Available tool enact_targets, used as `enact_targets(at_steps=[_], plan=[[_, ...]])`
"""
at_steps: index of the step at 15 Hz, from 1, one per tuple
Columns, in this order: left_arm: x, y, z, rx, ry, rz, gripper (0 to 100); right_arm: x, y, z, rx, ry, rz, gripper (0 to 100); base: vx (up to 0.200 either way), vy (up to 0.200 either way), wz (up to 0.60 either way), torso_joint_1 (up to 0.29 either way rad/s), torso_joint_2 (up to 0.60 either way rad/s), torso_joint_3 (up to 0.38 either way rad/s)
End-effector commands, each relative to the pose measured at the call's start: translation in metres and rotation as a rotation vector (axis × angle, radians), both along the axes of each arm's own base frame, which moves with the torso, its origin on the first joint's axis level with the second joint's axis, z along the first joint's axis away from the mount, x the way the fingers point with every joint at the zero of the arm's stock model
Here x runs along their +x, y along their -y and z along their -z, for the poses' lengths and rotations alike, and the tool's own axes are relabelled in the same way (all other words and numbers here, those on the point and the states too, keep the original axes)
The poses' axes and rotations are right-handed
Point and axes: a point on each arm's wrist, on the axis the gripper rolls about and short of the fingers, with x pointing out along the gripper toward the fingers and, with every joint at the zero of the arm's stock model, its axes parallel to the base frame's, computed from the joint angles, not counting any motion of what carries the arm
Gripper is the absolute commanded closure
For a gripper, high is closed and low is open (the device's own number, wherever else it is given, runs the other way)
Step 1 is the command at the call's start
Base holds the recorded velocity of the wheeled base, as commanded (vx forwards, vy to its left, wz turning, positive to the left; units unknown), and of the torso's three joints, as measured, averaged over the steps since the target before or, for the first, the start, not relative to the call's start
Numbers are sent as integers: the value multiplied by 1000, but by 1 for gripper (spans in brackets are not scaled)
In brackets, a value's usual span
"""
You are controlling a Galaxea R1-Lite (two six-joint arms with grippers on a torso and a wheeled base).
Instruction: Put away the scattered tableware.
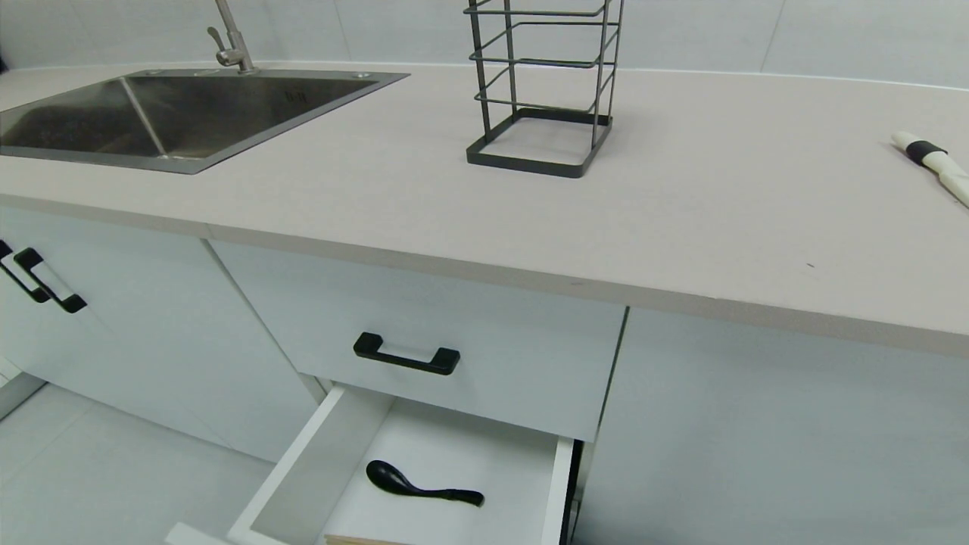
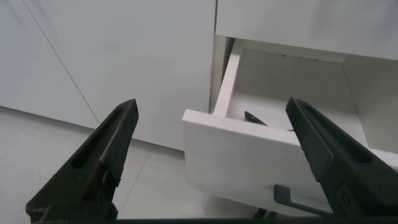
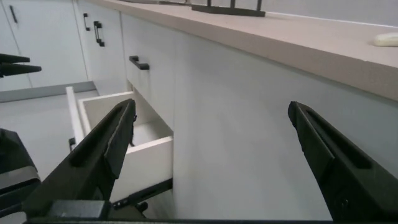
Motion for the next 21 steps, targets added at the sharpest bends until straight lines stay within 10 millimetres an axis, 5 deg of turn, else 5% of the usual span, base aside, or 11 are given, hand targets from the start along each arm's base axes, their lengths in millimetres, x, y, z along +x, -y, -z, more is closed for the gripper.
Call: enact_targets(at_steps=[1, 4, 10, 16, 19, 21], plan=[[0, 0, 0, 0, 0, 0, 0, 1, -2, 0, -10, -7, 14, 0, -200, 0, 0, 2, -2, 2], [0, 0, 0, 1, 0, 0, 0, 0, -3, 0, -13, -12, 52, 0, -133, 0, 0, -2, -2, 0], [0, 0, 0, 3, 0, 0, 0, -2, -21, 25, 16, -150, 589, 0, 0, 0, 0, 0, 0, 0], [0, 0, 0, 3, 0, 0, 0, 4, -24, 59, 158, -353, 677, 0, 0, 0, 0, 0, 0, 0], [0, 0, -1, 17, 11, 16, 0, 4, -24, 73, 83, -471, 704, 0, 0, 0, 0, 0, 0, 0], [-10, 4, -66, -53, 163, 237, 0, 1, -26, 75, 28, -429, 740, 0, 0, 0, 0, 0, 0, 0]])
